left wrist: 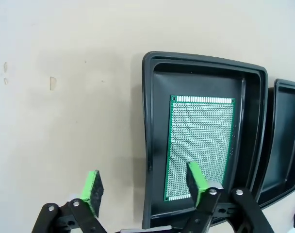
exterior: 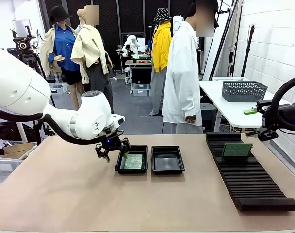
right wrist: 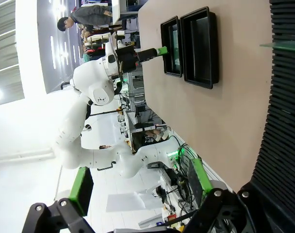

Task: Inspect and transfer BCBs to ESD trays.
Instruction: Pick up the ESD tray and place it on the left side of the table.

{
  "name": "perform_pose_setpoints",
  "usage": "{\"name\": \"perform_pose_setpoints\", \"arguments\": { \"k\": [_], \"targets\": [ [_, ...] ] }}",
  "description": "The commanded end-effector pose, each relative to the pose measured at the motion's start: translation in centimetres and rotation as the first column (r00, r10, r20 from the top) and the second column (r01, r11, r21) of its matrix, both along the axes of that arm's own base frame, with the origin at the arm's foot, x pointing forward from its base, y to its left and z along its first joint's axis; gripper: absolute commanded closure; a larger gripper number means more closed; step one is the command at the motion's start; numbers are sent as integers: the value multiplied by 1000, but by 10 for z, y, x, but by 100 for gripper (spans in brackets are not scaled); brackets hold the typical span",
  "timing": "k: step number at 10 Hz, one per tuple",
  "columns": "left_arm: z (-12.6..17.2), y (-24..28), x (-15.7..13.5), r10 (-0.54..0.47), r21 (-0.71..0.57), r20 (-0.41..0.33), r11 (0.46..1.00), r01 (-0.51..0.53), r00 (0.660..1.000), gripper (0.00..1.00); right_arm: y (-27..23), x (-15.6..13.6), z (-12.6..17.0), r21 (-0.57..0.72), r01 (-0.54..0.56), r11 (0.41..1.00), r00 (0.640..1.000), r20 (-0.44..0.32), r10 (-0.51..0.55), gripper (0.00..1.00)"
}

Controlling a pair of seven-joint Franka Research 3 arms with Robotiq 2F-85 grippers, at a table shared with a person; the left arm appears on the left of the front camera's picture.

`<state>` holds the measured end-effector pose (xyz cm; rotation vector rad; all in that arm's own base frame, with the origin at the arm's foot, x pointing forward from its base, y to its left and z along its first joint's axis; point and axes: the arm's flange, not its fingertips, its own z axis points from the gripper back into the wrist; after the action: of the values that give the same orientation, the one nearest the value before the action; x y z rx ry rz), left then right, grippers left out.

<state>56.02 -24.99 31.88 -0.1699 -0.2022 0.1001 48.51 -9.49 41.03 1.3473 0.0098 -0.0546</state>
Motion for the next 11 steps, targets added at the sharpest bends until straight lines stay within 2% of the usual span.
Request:
{"name": "perform_pose_setpoints", "arguments": {
  "k": [1,2,4,5,10,11],
  "targets": [
    [1,-4,4,2,-38,-19,999,-3,1000,35,2,-1,1,-9,12,1000,1000,-15,-12,0],
    [0,-4,4,-3,-41,-20,999,2,1000,50,2,-1,1,-9,12,1000,1000,-15,-12,0],
    [0,-3,5,-14,-44,-18,999,13,1000,88,2,-1,1,-9,12,1000,1000,-15,-12,0],
    [0,-2,6,-12,-45,-19,999,11,1000,100,2,-1,1,-9,12,1000,1000,-15,-12,0],
    [1,1,7,-8,-46,-19,999,7,1000,100,2,-1,1,-9,12,1000,1000,-15,-12,0],
    [2,1,4,-26,-87,-88,996,19,996,100,2,-1,1,-9,12,1000,1000,-15,-12,0]
  ]
}}
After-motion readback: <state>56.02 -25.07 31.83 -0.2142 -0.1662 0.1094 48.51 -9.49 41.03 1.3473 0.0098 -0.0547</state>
